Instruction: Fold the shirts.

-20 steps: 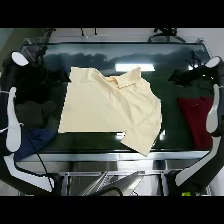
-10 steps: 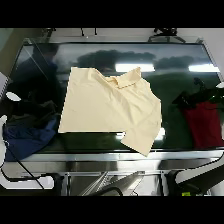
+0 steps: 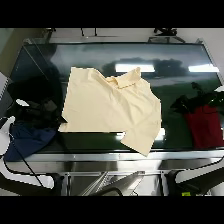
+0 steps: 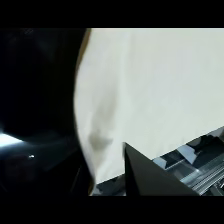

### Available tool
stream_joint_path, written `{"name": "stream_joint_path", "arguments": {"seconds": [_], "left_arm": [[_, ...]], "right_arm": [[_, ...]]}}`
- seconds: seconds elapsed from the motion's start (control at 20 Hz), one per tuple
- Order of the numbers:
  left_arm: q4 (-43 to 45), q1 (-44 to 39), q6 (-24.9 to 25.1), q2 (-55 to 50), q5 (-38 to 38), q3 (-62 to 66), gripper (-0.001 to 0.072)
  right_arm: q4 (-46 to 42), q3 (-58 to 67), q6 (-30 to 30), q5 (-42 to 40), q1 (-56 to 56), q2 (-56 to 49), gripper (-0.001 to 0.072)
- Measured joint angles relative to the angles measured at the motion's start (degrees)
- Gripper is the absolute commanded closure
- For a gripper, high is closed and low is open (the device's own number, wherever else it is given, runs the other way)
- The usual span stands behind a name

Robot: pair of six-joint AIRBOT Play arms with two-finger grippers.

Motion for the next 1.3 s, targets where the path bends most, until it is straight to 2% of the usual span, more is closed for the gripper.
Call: {"name": "stream_joint_path", "arguments": {"seconds": [0.1,0.55,0.6,0.65,0.7,0.75,0.85,0.95,1.05,1.2,1.3], "left_arm": [[-0.4,-0.3,1.4,-0.3,0.0,-0.1,0.0695],[-1.1,-0.5,2.8,-0.6,-0.6,0.0,0.0695],[-1.2,-0.5,2.7,-0.6,-0.7,0.0,0.0696],[-1.2,-0.5,2.5,-0.5,-0.7,0.0,0.0696],[-1.0,-0.5,2.4,-0.1,-0.6,0.0,0.0696],[-0.7,-0.5,2.4,0.5,-0.2,0.0,0.0696],[-1.0,-0.5,2.3,2.8,0.0,0.0,0.0696],[-2.5,-0.4,2.3,6.2,-0.3,0.2,0.0697],[-8.0,0.2,3.7,10.4,-2.7,1.7,0.0697],[-23.5,0.9,7.9,20.4,-7.9,7.5,0.0697],[-33.3,1.4,10.1,29.0,-8.7,13.6,0.0698]], "right_arm": [[0.0,-0.9,-0.2,0.5,0.0,0.1,0.0276],[1.3,-12.3,-1.1,-3.1,4.8,-0.6,0.0281],[1.9,-12.9,-1.4,-3.3,6.0,-0.9,0.0351],[2.1,-13.4,-1.9,-3.9,7.2,-1.0,0.0483],[2.6,-13.7,-2.4,-4.7,8.1,-1.2,0.0493],[3.7,-13.9,-3.4,-5.1,8.7,-1.4,0.0684],[7.0,-13.9,-5.5,-6.0,9.6,-1.6,0.0690],[11.3,-12.1,-7.6,-3.1,10.0,-0.8,0.0690],[14.9,-8.2,-9.0,-0.8,9.9,2.2,0.0690],[22.2,1.7,-11.1,0.3,7.9,11.1,0.0690],[26.1,10.1,-12.4,-1.3,5.0,19.2,0.0690]]}}
